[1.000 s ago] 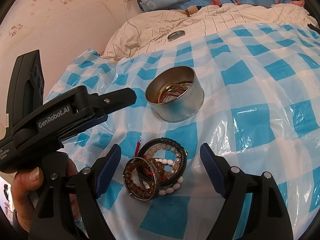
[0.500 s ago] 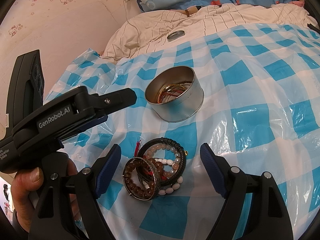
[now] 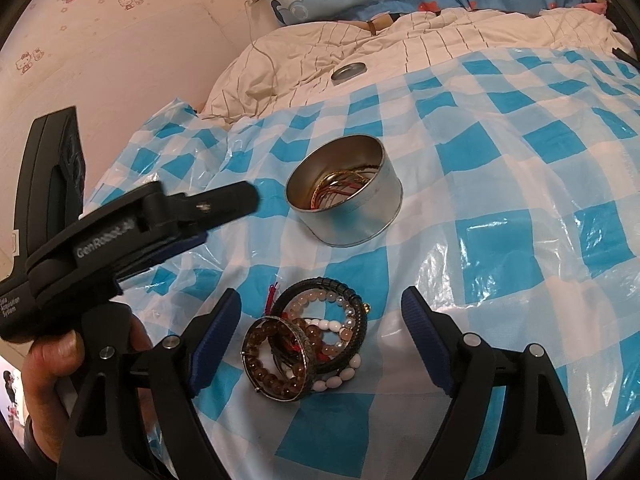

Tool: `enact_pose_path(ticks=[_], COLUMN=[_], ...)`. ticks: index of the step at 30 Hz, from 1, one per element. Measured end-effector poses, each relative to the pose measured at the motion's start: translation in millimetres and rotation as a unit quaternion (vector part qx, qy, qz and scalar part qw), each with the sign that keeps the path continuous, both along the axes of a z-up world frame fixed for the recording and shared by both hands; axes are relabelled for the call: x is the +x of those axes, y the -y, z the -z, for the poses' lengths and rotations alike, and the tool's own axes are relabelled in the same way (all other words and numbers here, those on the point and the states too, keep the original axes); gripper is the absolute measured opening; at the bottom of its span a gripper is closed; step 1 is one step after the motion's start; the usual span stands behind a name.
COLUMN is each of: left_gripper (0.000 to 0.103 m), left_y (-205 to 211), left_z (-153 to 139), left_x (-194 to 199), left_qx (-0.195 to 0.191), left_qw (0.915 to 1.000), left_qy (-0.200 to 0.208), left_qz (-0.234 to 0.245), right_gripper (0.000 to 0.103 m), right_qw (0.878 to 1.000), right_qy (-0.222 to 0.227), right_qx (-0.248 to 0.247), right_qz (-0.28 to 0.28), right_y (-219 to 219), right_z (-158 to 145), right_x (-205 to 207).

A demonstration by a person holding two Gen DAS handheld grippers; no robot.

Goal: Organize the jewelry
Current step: 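Lower the right tool onto the bracelet pile and close it on a bracelet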

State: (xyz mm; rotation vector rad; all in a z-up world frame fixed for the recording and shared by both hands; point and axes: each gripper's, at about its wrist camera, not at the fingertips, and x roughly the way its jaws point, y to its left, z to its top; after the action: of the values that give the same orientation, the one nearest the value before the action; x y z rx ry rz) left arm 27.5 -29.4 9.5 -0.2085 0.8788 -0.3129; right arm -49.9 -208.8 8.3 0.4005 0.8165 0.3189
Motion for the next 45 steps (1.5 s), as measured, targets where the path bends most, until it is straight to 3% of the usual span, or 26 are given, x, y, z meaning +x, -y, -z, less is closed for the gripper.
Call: enact_pose_path(ticks=[10,18,26,32,34,37,45], left_gripper=[0.093,0.093,0.093,0.093,0.093,0.093,0.093], left_y=[-92.3,-90.5,-99.1,-101.3,-101.0,-108.2,-92.6], left_z=[1.1,4.2,-1.3,-3.4,-4.5,-6.8,-12.1], left_x=[6.1,-8.3,-20.5,-25.8,-26.8,-33.4,-27.7], left_qx=[-0.024,-0.008,0.008,0.012,0.014,0.016,0.032], left_qw=[0.9958,0.9984,0.9984,0.9986,0.9986,0.9986,0.9988], left_qy=[-0.014,-0.024,-0.024,-0.026,-0.026,-0.026,-0.028], left_qz=[-0.087,-0.051,-0.05,-0.045,-0.044,-0.043,-0.024], right_gripper=[0.079,0.079,0.076,0.04,0.013,0.004,0.0], right_qw=[1.0,1.0,0.992,0.989,0.987,0.987,0.998], right_qy=[-0.014,-0.015,-0.005,-0.011,-0.011,-0.001,0.009], right_qx=[-0.019,-0.014,-0.07,-0.091,-0.101,-0.107,0.008], right_qz=[0.021,-0.016,-0.106,-0.12,-0.127,-0.121,-0.057], right_y=[29.3,16.0,-27.3,-37.4,-42.3,-42.4,8.1], right_z=[0.8,0.5,3.6,13.8,15.4,12.5,-6.2], right_x=[3.7,6.9,0.1,0.9,1.4,0.7,7.6])
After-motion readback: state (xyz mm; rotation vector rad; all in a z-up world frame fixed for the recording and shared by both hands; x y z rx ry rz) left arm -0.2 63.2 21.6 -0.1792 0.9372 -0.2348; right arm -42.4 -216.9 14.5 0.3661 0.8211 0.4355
